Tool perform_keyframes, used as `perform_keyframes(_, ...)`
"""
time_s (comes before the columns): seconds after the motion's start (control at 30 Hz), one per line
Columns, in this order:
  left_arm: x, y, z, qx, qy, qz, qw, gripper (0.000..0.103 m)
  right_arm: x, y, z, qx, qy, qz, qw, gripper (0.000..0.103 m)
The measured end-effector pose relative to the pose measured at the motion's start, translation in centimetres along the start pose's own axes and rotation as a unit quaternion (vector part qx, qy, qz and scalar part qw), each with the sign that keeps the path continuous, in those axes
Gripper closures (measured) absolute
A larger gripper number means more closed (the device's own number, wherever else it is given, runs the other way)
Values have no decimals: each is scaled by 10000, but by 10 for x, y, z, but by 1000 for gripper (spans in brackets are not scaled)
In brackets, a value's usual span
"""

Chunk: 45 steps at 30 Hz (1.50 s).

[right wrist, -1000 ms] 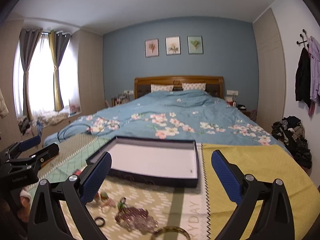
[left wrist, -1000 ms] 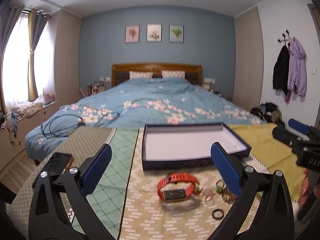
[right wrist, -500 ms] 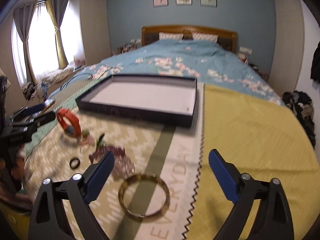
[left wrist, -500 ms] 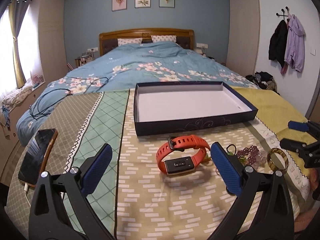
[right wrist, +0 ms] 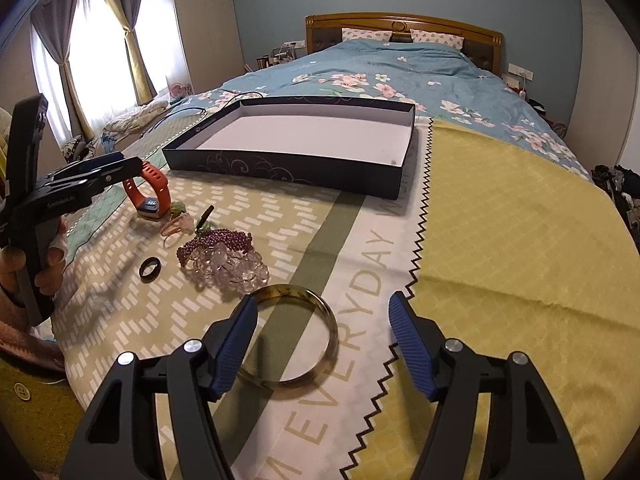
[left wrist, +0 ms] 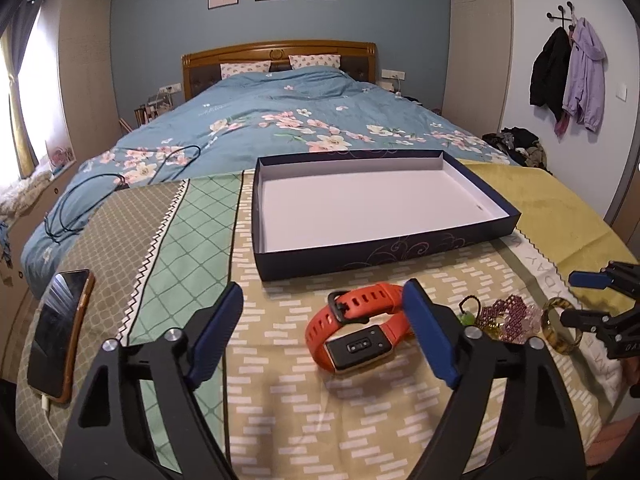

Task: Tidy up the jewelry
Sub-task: 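Grasp the red smartwatch with the left tool while the right tool grasps the gold bangle, then carry the watch and bangle into the box and open both tools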

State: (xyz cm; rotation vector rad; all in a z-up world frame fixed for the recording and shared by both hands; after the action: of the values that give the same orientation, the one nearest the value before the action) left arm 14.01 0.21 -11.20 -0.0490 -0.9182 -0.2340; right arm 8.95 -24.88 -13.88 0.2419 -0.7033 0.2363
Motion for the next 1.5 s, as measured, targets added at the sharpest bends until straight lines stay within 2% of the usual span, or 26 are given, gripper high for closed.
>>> perform_keyframes(0.2,11,2,-17,172,64,-91,9998,26,3,-1,-3,87,4,-12,10000,37)
perform_keyframes(0.27,13,6,-27,109,170,-40,9998,28,4,0,-4,129,31,28,9999,38)
perform_keyframes(0.37,13,13,-32,62,289,61,9995,30,4,1,-5,171,71,46,9998,43)
perform_keyframes(0.43,13,15,-23,-31,156,106,9998,27,4,-1,-5,169,101,52,9998,50)
perform_keyframes(0.53,2,18,-13,-16,172,118,9998,27,1,-3,-7,174,170,55,9997,53)
perform_keyframes(0.77,-29,27,-18,-273,732,436,9960,38,0,-4,-11,114,314,236,9992,61)
perform_keyframes(0.87,-31,31,-23,-468,790,613,9939,42,0,-5,-11,77,358,274,9990,67)
perform_keyframes(0.93,-29,32,-28,-732,849,770,9907,53,-1,-4,-11,30,381,344,9987,71)
perform_keyframes(0.97,-29,31,-30,-805,880,790,9897,54,-1,-3,-11,40,395,381,9985,73)
perform_keyframes(1.07,-26,28,-32,-866,948,729,9890,57,-2,2,-10,123,435,447,9980,86)
perform_keyframes(1.1,-26,28,-34,-898,980,710,9886,57,-2,3,-9,141,444,452,9979,94)
perform_keyframes(1.13,-24,28,-35,-938,1005,719,9879,57,-2,3,-9,163,454,462,9978,97)
perform_keyframes(1.3,-20,35,-37,-1187,1111,881,9828,58,-2,3,-7,301,434,334,9980,97)
perform_keyframes(1.5,-18,47,-36,-1243,1069,1042,9810,61,5,0,-1,472,295,118,9984,97)
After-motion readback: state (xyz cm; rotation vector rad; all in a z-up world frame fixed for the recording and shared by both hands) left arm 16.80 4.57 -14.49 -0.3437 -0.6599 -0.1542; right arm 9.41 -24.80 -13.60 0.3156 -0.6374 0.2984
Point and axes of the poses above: each gripper's, at about its wrist camera, not at the fingertips, and z roughly against the way its jaws point, y to its left, x to its top, the point moved 6 cm from there along -z, roughly the way its jaws point, and after that the axes turned 5 degrees about -z, right-handed, at the moved point
